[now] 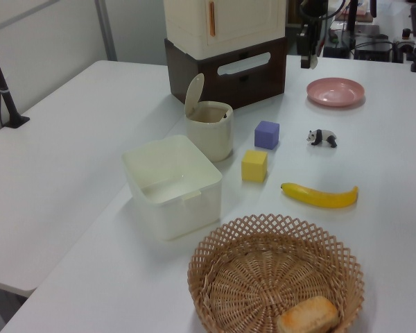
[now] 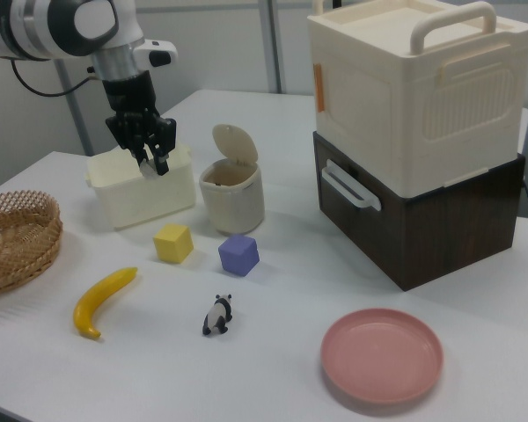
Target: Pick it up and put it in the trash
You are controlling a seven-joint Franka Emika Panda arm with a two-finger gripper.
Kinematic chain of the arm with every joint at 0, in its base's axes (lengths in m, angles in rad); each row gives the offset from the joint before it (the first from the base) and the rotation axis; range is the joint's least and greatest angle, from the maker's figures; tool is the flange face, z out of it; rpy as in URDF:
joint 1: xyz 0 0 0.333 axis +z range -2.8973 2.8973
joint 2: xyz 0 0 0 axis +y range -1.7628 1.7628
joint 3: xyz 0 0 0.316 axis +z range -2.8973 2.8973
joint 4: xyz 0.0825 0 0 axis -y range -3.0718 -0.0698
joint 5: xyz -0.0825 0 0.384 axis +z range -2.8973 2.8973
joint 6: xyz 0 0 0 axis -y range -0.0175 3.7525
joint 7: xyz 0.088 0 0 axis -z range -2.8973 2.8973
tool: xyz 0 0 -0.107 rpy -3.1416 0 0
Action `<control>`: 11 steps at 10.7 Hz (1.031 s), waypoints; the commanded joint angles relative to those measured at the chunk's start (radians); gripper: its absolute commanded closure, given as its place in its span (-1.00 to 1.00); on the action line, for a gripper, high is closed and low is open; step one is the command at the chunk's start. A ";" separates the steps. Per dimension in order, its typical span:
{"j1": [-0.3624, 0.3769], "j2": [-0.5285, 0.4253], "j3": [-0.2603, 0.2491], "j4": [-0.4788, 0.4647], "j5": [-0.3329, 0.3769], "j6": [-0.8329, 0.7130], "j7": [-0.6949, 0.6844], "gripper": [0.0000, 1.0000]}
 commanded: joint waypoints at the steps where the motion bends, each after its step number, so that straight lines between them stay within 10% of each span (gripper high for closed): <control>1: -0.005 -0.037 -0.015 -0.022 -0.001 -0.026 -0.094 0.14; 11: -0.001 0.162 -0.015 0.045 0.010 0.275 -0.110 0.14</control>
